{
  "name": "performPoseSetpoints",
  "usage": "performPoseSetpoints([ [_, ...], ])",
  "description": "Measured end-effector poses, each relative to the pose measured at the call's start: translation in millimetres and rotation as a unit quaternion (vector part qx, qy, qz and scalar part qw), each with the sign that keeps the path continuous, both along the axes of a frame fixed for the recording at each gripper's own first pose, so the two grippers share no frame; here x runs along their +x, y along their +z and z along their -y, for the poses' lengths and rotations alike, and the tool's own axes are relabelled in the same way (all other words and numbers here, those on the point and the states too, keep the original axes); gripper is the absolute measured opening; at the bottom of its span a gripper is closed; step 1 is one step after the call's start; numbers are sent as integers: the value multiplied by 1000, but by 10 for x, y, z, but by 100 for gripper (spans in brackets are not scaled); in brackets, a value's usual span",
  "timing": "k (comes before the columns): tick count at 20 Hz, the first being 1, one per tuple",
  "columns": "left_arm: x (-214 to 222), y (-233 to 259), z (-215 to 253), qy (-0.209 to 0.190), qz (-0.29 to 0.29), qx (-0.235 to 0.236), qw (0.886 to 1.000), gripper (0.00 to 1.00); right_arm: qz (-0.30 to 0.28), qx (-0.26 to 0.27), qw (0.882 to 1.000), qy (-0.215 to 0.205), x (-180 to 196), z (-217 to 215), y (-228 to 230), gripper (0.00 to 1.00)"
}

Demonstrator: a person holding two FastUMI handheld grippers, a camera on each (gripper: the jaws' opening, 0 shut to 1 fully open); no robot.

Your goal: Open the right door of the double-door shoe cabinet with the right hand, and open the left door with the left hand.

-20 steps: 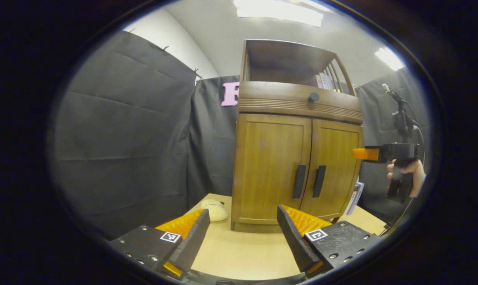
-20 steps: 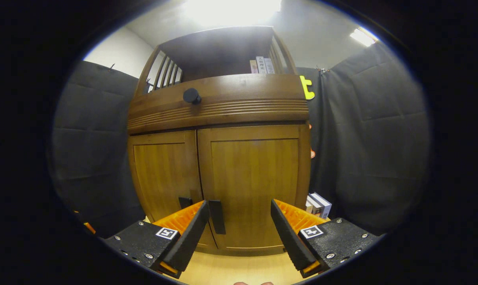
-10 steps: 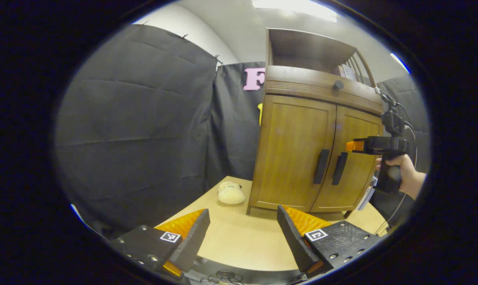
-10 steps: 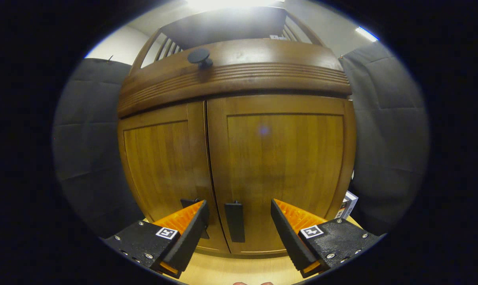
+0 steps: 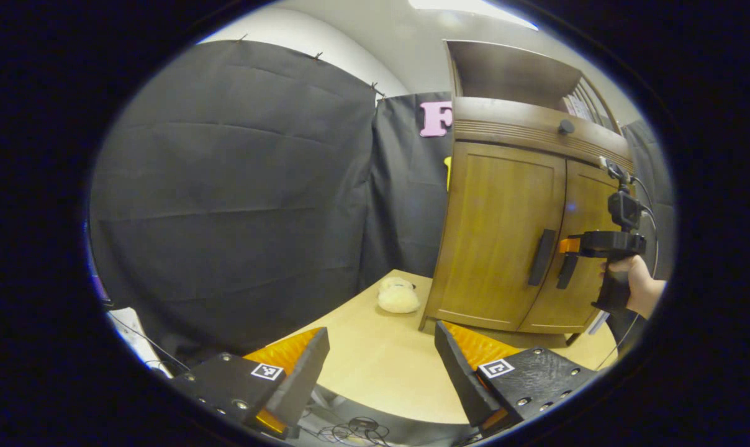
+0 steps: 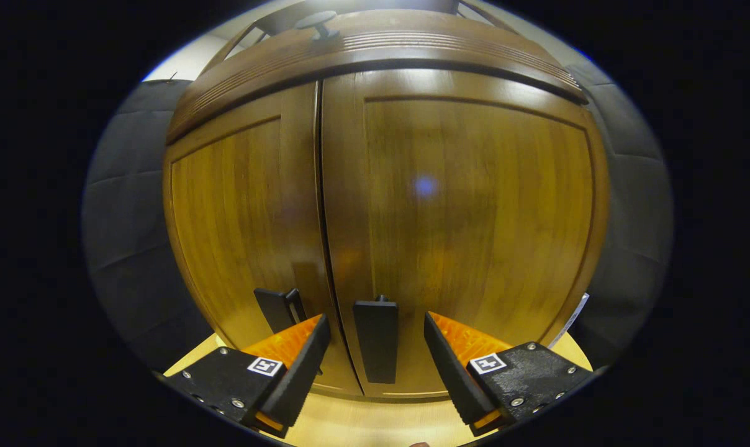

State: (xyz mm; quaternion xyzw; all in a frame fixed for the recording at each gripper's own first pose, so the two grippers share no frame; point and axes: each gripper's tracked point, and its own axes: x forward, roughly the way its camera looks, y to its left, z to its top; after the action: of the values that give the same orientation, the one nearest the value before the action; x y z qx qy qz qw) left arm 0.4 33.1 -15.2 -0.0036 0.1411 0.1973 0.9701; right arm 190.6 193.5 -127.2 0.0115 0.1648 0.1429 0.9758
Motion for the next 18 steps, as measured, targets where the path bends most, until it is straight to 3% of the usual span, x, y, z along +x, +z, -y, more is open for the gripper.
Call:
performPoseSetpoints([
  [1, 23, 4, -6, 7, 0, 2, 1000, 100, 0, -3, 1000, 7, 50, 11, 15, 86],
  [2, 32, 3, -5, 12, 2, 2, 1000, 90, 1, -7, 1000, 9, 101, 70, 39, 80],
  [3, 50, 10, 13, 16, 3, 2, 1000, 90, 0, -10, 1000, 9, 95, 134, 68, 70],
  [4, 48, 19, 17, 17, 5, 1, 1000, 98, -4, -11, 1000, 9, 100, 167, 47, 60],
  [7, 49, 116, 66, 17, 7, 11, 1000, 98, -21, 1, 1000, 18, 75, 334, 202, 36],
  [11, 165, 150, 149, -1, 8, 20, 1000, 100, -21, 0, 999, 34, 46, 333, 245, 30],
  [18, 213, 182, 148, -46, 5, 24, 999, 100, -24, 4, 999, 39, -49, 427, 362, 27],
])
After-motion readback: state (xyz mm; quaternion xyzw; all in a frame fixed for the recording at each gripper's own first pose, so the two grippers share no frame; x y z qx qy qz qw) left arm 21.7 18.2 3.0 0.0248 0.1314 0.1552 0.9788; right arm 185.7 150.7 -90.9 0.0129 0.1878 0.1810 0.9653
